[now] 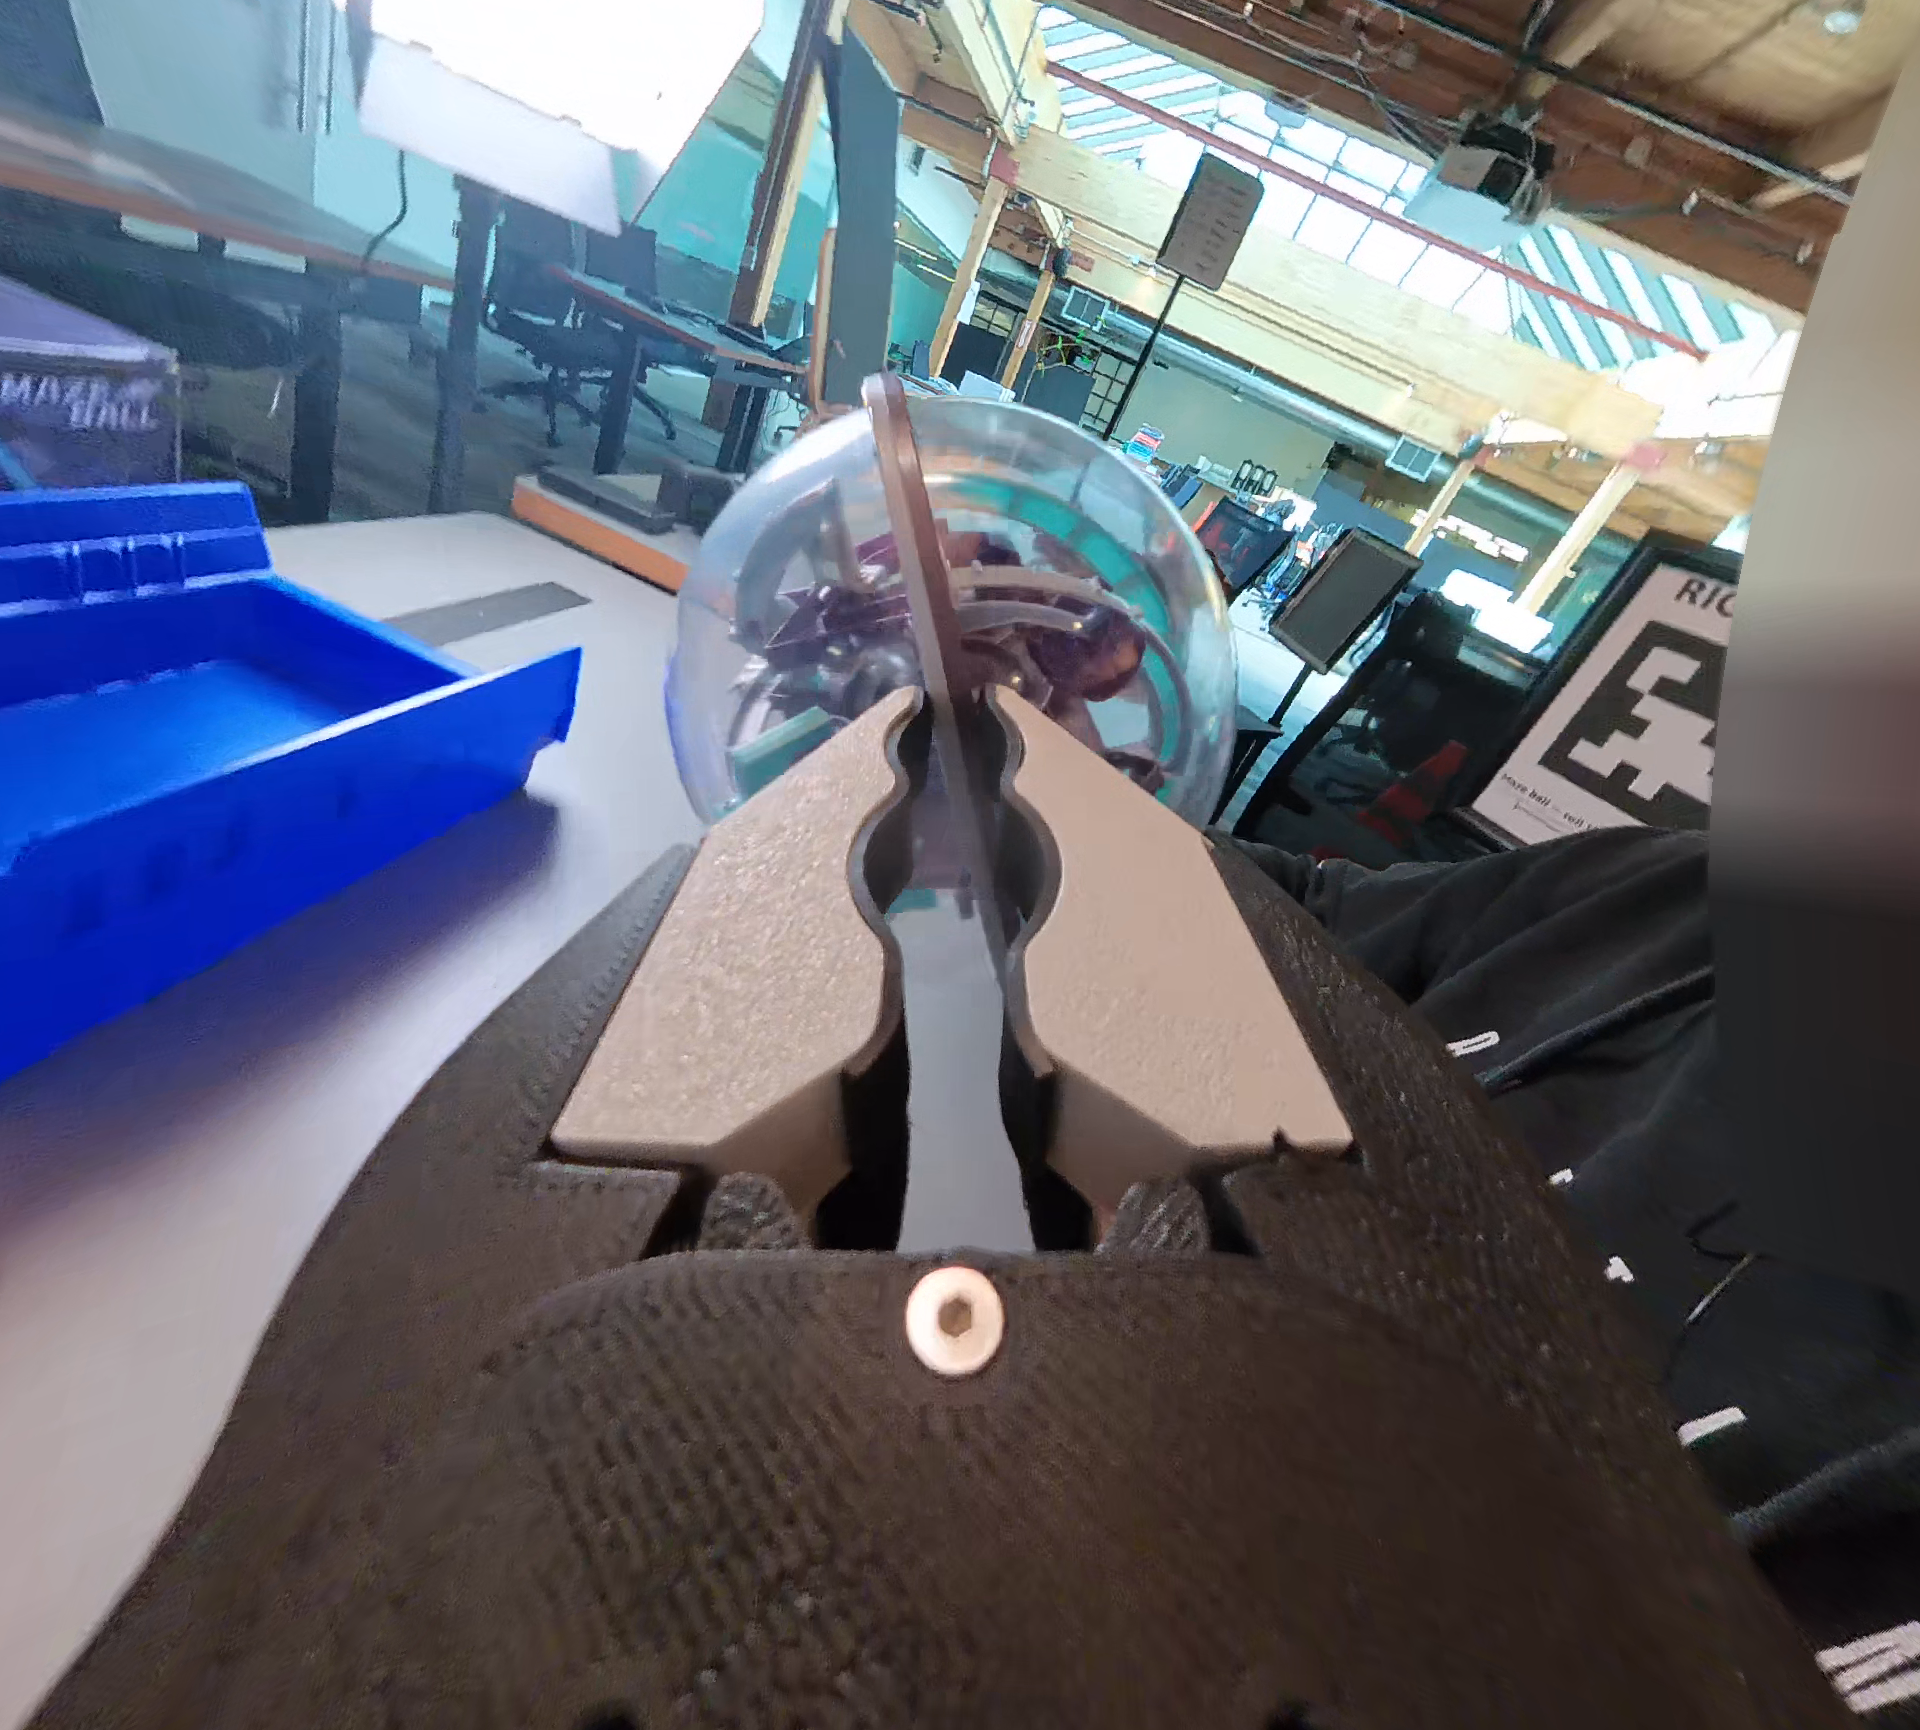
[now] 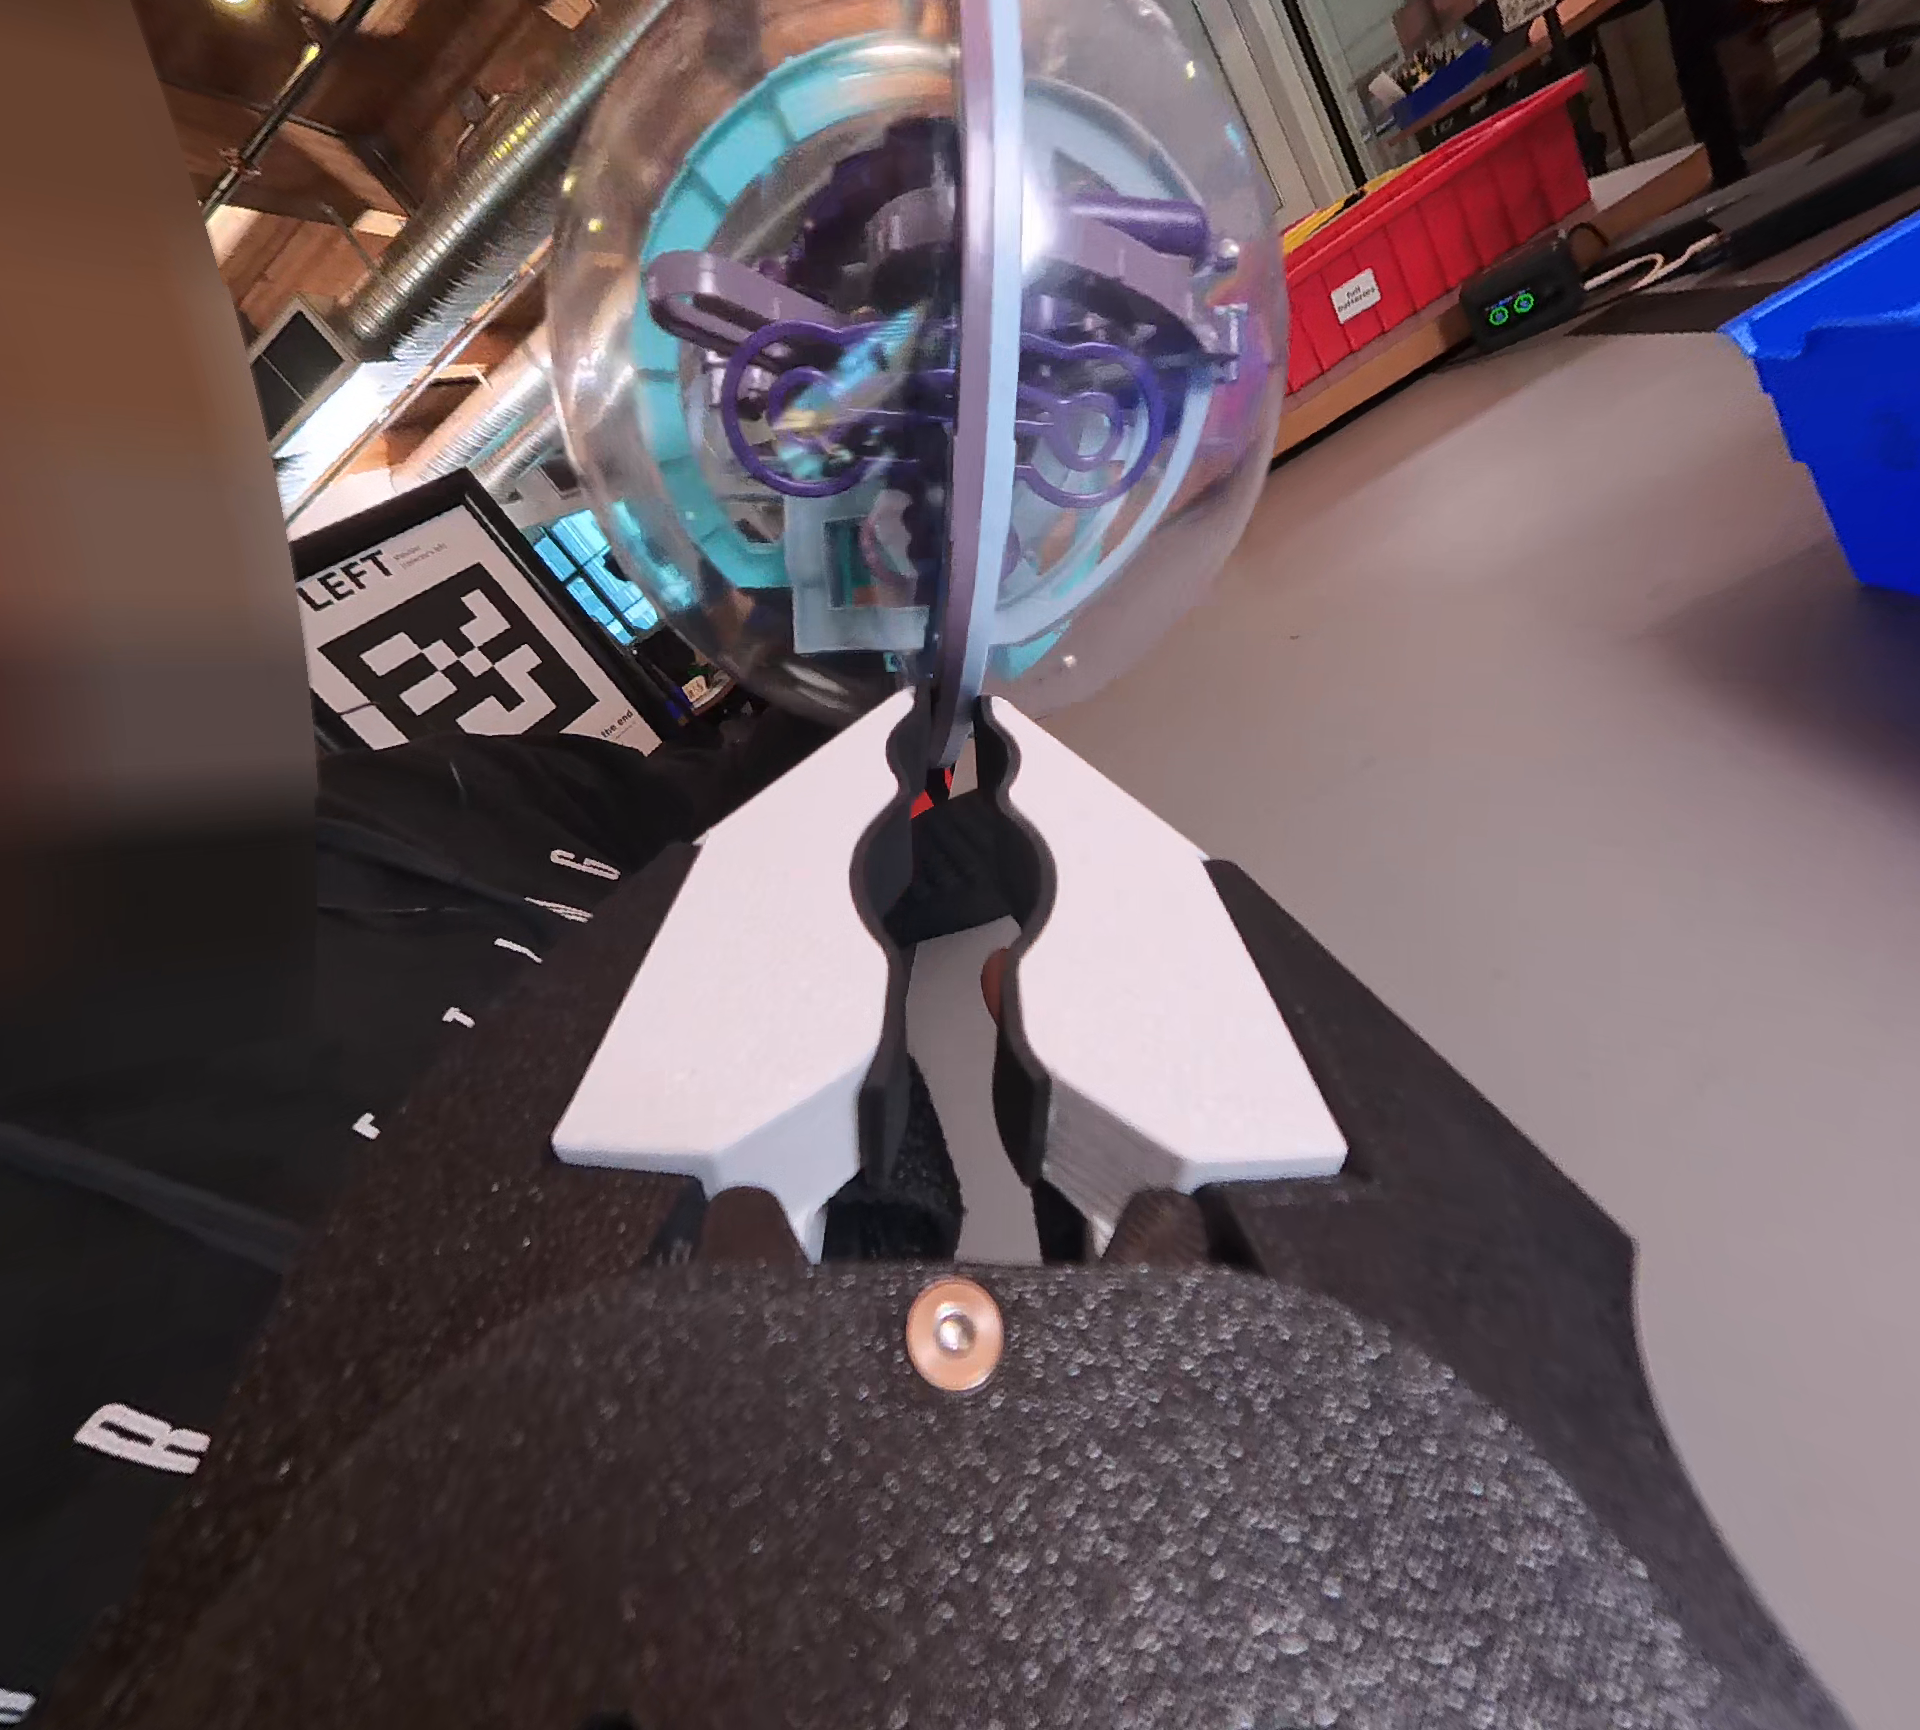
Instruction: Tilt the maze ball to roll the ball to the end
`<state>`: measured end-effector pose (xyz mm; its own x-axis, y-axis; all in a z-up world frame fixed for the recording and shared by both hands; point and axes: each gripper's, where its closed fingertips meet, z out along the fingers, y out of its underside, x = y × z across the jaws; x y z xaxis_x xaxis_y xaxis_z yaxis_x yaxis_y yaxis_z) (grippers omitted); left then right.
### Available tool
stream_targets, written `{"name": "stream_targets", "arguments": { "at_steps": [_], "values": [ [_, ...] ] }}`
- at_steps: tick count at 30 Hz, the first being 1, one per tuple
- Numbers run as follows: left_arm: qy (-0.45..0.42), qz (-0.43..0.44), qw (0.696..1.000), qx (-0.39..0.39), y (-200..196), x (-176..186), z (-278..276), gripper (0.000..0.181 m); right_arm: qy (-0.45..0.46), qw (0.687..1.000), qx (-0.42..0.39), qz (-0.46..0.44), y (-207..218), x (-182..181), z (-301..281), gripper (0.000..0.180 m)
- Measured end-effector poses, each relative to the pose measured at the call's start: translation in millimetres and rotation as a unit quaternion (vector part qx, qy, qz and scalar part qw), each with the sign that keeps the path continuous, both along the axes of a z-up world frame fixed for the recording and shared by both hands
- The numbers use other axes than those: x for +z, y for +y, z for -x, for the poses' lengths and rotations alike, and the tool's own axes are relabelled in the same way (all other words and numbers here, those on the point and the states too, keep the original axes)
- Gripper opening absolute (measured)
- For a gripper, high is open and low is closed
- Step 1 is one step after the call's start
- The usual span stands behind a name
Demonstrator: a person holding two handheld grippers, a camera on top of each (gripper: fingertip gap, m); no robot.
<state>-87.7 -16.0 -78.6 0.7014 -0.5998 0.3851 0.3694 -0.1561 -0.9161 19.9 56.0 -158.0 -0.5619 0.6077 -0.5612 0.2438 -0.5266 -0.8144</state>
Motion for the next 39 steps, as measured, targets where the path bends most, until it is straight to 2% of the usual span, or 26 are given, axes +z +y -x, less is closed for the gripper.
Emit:
{"name": "stream_targets", "arguments": {
  "at_steps": [4,11,16,24,30,31,39],
  "values": [
    [-0.042,0.021,0.999,-0.007,9,-24,17,0.007,-0.019,1.000,0.001,-0.004,-3,-14,4,0.005],
    [-0.050,0.019,0.998,-0.019,18,-44,31,0.007,-0.028,0.999,-0.018,-0.030,0,-24,12,0.005],
    [-0.071,0.050,0.996,-0.023,26,-65,41,0.007,-0.048,0.998,-0.013,-0.037,-5,-34,12,0.006],
    [-0.116,0.186,0.974,-0.055,36,-129,49,0.007,-0.120,0.992,0.040,-0.030,-38,-76,5,0.006],
    [-0.130,0.244,0.959,-0.060,43,-167,46,0.005,-0.156,0.985,0.078,-0.017,-64,-95,-3,0.004],
    [-0.131,0.240,0.960,-0.061,43,-168,46,0.000,-0.158,0.984,0.081,-0.014,-66,-96,-4,0.004],
    [-0.099,0.222,0.967,-0.081,42,-163,30,0.000,-0.162,0.984,0.070,-0.020,-64,-101,-3,0.004]
  ]
}}
